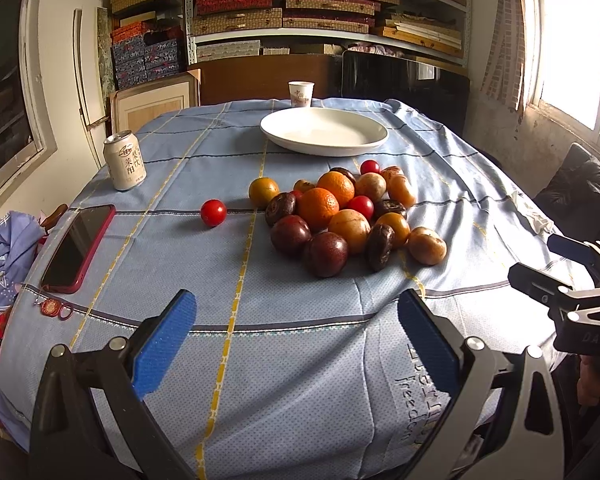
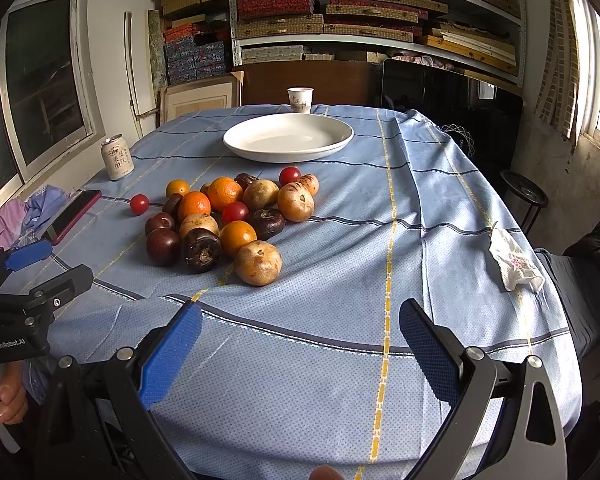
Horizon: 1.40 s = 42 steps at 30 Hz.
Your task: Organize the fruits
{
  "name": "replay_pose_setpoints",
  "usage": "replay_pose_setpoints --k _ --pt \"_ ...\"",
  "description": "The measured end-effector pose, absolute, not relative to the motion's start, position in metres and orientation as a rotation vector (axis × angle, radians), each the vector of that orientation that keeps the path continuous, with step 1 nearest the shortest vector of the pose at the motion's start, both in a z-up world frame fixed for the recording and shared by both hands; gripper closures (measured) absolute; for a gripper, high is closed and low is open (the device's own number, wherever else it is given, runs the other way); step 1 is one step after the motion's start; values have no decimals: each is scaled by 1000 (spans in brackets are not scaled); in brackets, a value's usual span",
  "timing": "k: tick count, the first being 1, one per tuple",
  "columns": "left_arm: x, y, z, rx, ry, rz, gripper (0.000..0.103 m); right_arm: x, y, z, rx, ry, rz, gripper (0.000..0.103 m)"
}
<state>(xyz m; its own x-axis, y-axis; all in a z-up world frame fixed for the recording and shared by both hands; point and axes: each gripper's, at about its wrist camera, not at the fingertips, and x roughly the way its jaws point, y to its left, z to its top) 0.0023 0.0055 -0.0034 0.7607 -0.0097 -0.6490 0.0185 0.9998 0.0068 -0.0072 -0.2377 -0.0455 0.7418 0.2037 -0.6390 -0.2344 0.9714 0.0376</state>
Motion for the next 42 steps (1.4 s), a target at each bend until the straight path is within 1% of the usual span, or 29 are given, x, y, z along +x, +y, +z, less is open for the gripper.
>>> replay_pose_setpoints --k 42 --pt "4 8 -9 7 726 -7 4 -6 -232 -49 -57 704 259 4"
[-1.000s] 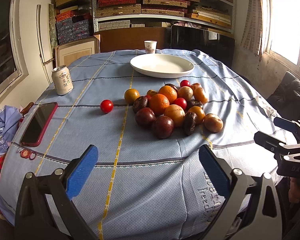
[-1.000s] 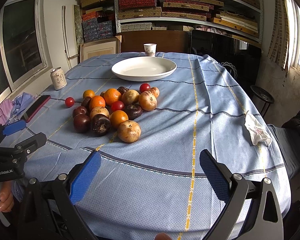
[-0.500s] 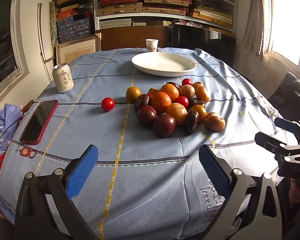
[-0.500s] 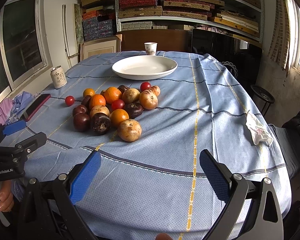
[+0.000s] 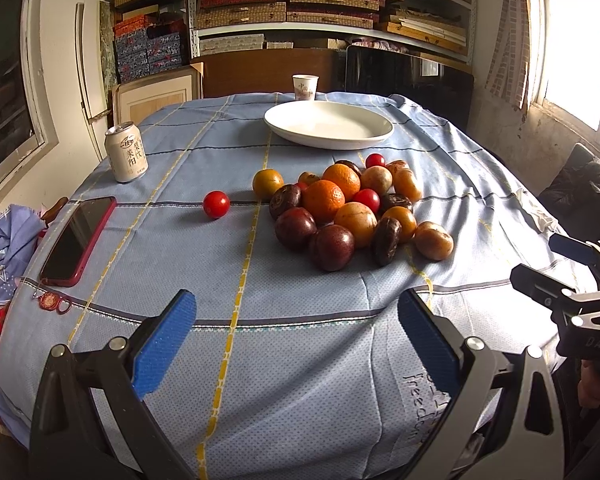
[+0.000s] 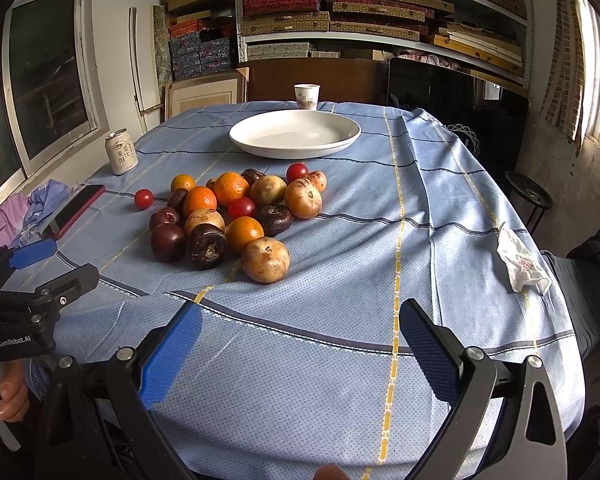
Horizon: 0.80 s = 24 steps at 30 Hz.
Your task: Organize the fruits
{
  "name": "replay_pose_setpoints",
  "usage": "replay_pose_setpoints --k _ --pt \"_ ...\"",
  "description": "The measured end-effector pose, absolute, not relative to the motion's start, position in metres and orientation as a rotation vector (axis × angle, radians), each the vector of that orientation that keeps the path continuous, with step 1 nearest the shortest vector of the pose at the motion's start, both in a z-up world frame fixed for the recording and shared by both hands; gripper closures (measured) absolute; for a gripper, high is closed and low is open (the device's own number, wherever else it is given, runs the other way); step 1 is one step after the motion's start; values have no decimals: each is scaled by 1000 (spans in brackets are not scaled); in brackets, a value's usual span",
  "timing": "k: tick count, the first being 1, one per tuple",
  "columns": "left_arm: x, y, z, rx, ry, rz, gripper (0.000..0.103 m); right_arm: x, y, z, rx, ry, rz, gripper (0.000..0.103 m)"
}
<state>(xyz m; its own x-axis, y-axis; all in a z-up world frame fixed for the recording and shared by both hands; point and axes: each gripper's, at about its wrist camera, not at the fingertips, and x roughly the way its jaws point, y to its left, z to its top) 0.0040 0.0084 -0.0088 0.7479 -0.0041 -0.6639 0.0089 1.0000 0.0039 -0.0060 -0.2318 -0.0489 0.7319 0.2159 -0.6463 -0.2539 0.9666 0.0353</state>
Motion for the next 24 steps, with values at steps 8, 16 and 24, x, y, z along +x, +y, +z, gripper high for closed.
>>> replay_pose_setpoints --k 8,16,24 --pt "8 10 -14 8 739 -5 4 -4 -232 -49 -26 690 298 4" --pt "16 19 -26 -6 764 11 4 -2 -227 -51 0 602 369 4" --pt "30 42 -44 -52 812 51 4 25 -208 -58 -92 668 406 4"
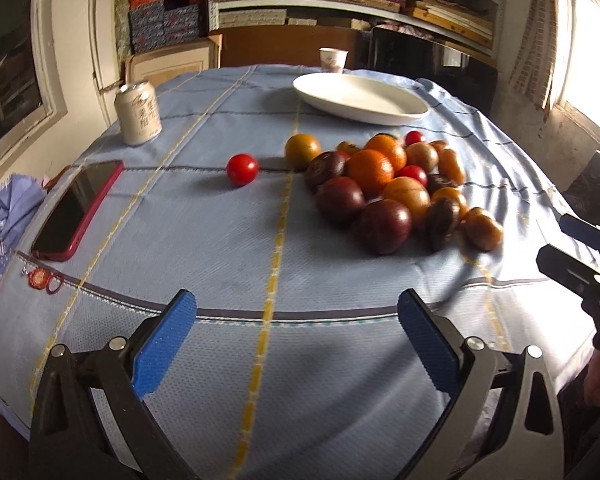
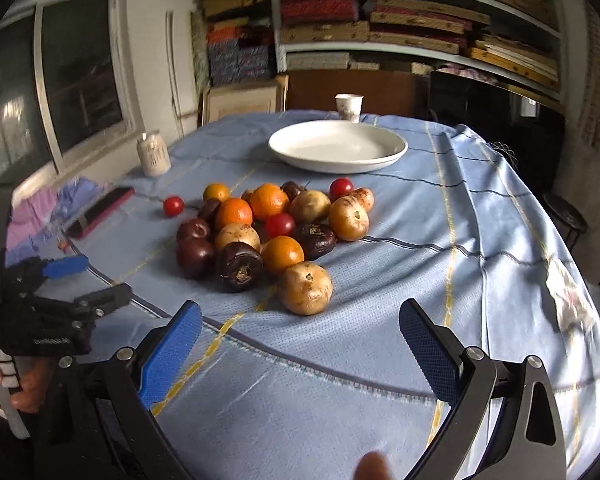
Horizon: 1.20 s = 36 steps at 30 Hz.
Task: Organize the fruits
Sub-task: 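Close the right tool on a brown onion while the left tool grasps a dark plum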
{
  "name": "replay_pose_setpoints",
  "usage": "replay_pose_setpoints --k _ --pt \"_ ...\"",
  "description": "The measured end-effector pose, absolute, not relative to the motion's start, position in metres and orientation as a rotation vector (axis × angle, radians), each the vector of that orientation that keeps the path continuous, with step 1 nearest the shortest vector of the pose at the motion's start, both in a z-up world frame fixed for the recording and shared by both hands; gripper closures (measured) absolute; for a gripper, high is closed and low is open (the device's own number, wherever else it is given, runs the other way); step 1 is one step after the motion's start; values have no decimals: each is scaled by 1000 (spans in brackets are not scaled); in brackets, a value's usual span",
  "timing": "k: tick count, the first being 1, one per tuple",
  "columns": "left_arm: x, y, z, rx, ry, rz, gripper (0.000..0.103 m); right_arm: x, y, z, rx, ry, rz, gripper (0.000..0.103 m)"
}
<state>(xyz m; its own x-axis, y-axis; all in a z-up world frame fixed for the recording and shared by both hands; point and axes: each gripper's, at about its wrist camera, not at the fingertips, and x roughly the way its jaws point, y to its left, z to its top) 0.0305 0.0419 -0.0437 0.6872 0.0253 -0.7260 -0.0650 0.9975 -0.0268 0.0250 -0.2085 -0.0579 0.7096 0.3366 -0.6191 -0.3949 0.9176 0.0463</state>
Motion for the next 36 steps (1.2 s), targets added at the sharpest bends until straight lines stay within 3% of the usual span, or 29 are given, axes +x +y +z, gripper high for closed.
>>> replay_pose_setpoints --k 3,8,10,25,29,34,36 --pt "34 50 -48 -70 819 63 4 40 -198 -64 -140 690 397 4" --pt "37 60 -47 -86 814 70 4 64 -186 -78 -184 772 417 24" --pt "39 61 -45 -96 810 56 4 70 -185 -84 -171 822 450 27" --pt "67 43 -43 -67 818 -123 4 93 -181 -84 -204 900 471 30" --pt "73 42 -43 -85 825 -165 4 103 -185 -93 -175 928 491 44" --pt "83 37 -49 -88 864 -183 4 105 -188 -99 -150 925 512 49" --pt "85 34 -52 -95 879 -194 4 103 -189 -98 -143 909 536 57"
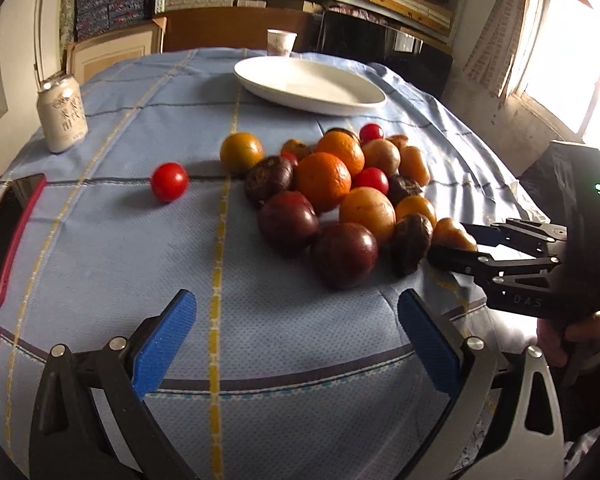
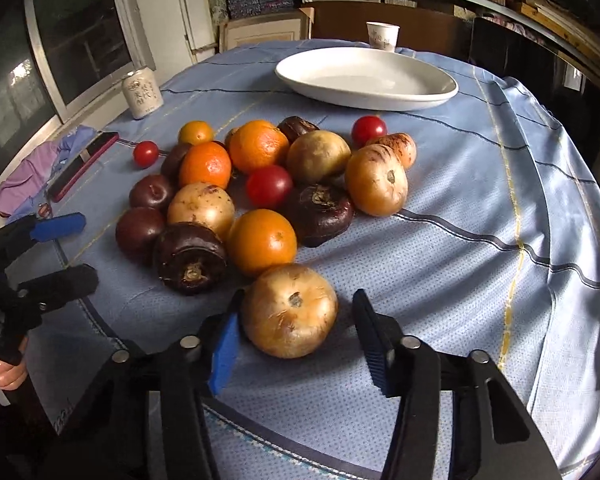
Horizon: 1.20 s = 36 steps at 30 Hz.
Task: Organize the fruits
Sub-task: 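Close the right tool on a brown onion while the left tool grasps a dark plum, then carry the onion in the right tool while the left tool carries the plum onto the plate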
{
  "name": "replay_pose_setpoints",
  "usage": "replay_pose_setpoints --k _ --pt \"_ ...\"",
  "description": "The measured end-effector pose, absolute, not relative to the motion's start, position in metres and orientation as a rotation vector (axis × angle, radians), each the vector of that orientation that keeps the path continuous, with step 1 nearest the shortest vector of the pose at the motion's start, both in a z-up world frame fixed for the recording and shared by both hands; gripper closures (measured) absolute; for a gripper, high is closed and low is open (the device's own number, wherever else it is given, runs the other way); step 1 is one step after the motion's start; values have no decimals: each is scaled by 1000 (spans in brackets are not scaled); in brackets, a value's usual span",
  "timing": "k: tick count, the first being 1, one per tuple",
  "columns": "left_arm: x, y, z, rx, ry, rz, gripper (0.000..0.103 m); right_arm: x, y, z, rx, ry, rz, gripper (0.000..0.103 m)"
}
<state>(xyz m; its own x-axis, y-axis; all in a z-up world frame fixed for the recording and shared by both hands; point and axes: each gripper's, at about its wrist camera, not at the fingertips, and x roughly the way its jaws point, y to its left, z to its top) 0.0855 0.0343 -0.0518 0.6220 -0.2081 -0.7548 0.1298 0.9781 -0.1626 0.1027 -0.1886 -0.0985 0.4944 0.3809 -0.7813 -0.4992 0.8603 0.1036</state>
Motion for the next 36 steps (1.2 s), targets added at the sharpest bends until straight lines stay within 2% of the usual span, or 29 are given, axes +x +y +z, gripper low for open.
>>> replay_pose_setpoints --k 1,4,5,22,25,31,34,36 --pt "87 33 -52 -101 884 -205 6 102 -190 -98 -138 903 547 60" --pt "92 26 -55 -115 914 -247 34 100 -195 -98 -108 885 557 60" --pt "94 24 -56 -114 924 -248 37 101 -198 -98 -85 885 553 60" --pt "122 4 -53 -80 964 -207 38 102 -211 -98 -14 875 574 59" --pt "130 7 -51 -92 962 -184 46 103 -210 -99 -15 881 583 58" --pt "133 2 -53 -56 973 -185 47 104 -210 -99 -6 889 584 58" --pt "134 -2 -58 -49 1005 -209 55 103 -208 -99 -19 888 577 58" --pt "135 -3 -58 -47 1002 -207 56 103 -206 -99 -29 887 572 58"
